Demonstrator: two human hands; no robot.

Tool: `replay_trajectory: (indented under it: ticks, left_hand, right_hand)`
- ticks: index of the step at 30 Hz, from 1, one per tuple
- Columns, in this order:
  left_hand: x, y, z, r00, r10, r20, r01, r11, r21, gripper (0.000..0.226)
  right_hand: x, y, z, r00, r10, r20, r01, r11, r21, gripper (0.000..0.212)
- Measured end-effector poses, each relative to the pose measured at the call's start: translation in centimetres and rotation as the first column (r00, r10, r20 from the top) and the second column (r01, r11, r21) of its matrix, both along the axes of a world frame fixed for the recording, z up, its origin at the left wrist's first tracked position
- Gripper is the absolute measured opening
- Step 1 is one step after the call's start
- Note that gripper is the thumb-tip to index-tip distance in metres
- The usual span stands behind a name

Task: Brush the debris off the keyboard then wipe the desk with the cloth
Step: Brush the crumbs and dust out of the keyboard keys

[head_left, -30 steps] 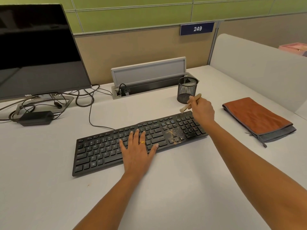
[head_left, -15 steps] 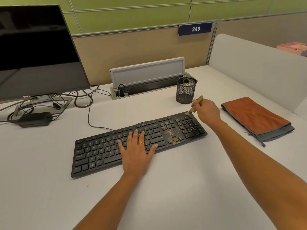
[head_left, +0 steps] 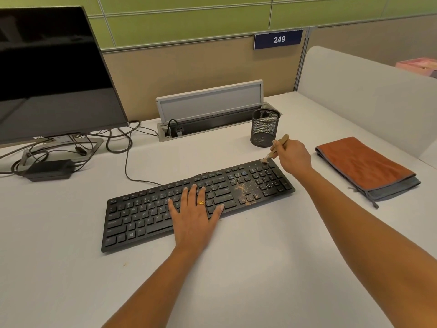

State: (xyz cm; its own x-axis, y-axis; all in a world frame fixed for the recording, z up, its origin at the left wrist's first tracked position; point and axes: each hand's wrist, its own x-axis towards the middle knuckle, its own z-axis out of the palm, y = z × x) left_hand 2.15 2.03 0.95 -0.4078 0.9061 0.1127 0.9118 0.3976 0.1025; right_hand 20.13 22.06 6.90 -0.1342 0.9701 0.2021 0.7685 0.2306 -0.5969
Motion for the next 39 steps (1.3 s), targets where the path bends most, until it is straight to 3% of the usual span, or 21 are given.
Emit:
replay_trajectory:
  ticks: [5,8,13,19,23,25,29,34,39]
  left_hand:
    - [0.1,0.0,0.1,1.0,-0.005,0.017,0.005,1.0,0.006,0.094]
    - [0.0,0.0,0.1,1.0,-0.007,0.023,0.007,1.0,-0.015,0.076]
    - [0.0,-0.1,0.2,1.0,-0.007,0.024,0.008,1.0,-0.015,0.072]
    - [-0.1,0.1,0.0,1.0,-0.003,0.009,0.003,1.0,-0.018,0.08]
    - [0.1,0.0,0.2,1.0,0.004,0.004,-0.004,1.0,-0.008,0.098]
    - [0.1,0.1,0.2,1.0,0.009,0.008,-0.008,1.0,-0.012,0.093]
    - [0.1,-0.1,0.3,1.0,0.006,0.011,-0.006,1.0,-0.029,0.074]
    - [0.1,0.0,0.3,1.0,0.001,0.014,0.0,1.0,-0.029,0.072]
    - [0.1,0.0,0.3,1.0,-0.001,0.025,0.001,1.0,-0.023,0.072]
  right_hand:
    - [-0.3,0.0,-0.6,1.0,-0.029,-0.003,0.029,1.0,0.0,0.047]
    - [-0.2,-0.4,-0.4,0.997,-0.052,0.063,0.05,0.998,0.031,0.043]
    - [0.4,-0.8,-0.2,0.983,-0.114,0.143,0.1,0.99,0.1,0.046]
    - [0.2,-0.6,-0.8,0.999,-0.029,-0.041,0.031,0.997,0.072,0.045]
    - [-1.1,-1.3,-0.1,0.986,0.055,-0.157,-0.057,0.998,-0.013,0.046]
    - [-1.7,-1.6,-0.1,0.975,0.068,-0.214,-0.073,0.997,-0.018,0.047]
    - [-2.6,-2.3,-0.7,0.981,0.097,-0.171,-0.108,0.993,-0.052,0.047]
    - [-3.2,-2.3,-0.2,0.98,0.057,-0.193,-0.063,0.998,-0.027,0.048]
    - [-3.7,-2.8,-0.2,0.99,0.066,-0.121,-0.07,0.997,-0.028,0.046]
